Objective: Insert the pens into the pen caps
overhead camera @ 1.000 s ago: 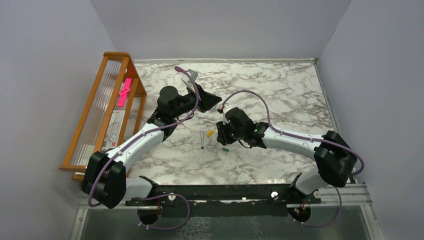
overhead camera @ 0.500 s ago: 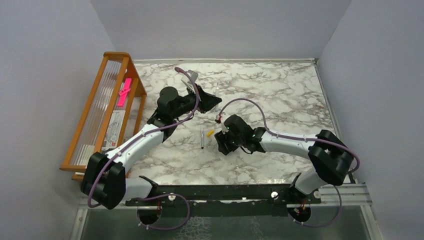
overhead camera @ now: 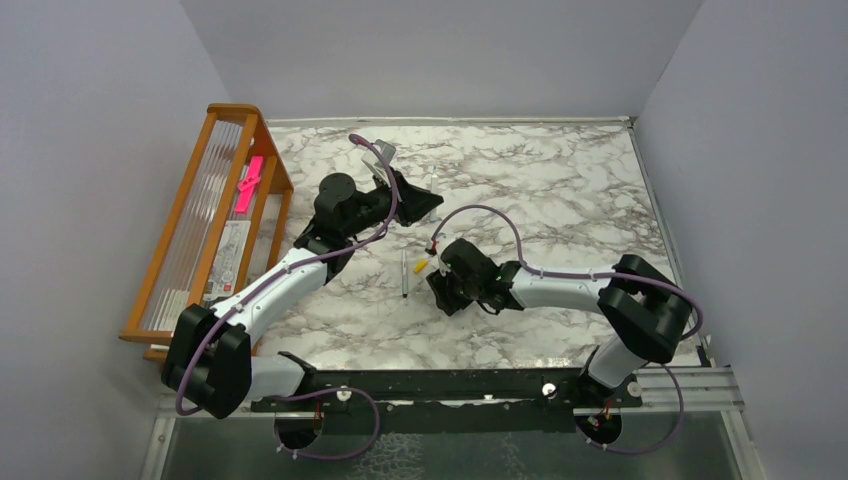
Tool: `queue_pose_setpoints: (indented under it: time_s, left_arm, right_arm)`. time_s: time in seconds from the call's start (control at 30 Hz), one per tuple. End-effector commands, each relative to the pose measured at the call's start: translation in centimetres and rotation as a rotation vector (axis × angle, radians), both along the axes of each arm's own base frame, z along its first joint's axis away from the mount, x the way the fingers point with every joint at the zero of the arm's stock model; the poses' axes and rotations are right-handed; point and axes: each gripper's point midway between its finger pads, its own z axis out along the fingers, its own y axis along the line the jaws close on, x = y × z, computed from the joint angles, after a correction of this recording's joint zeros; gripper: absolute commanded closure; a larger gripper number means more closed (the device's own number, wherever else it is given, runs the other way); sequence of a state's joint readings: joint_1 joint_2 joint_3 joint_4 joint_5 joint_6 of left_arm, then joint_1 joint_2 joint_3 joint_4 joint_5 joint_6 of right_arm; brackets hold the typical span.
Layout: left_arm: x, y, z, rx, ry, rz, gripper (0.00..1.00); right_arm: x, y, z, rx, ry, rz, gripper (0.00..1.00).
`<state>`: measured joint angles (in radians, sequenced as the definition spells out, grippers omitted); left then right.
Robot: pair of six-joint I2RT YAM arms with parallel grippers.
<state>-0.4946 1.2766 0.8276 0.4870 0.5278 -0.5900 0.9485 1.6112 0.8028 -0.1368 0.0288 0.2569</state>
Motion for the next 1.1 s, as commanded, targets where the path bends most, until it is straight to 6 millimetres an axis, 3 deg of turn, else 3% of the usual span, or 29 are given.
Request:
queue_pose_setpoints:
  time_s: [0.0, 0.4, 0.83, 0.97, 1.07]
  left_arm:
    - [0.0, 0.2, 0.3, -0.002, -0.019, 0.015, 1.00]
    - [0.0, 0.2, 0.3, -0.003, -0.018, 0.015, 1.00]
    - [0.0, 0.2, 0.3, -0.004, -0.016, 0.014, 1.00]
    - [0.0, 0.2, 0.2, -0.005, -0.010, 0.014, 1.00]
    - [0.6, 0.5, 0.3, -0.027, 0.024, 0.044, 1.00]
  right_arm:
    - [0.0, -1.3, -1.4, -0.080, -0.027, -0.044, 0.52]
    - [0.1, -2.4, -1.8, -0.223, -0.089, -0.104, 0.58]
    - [-0.6, -2.1, -2.0, -0.194, -0.050, -0.148, 0.94]
    - [-0.6, -1.5, -1.2, -0.145, -0.037, -0.190, 0.99]
    - [-0.2, -1.3, 1.0, -0.029, -0.063, -0.285, 0.99]
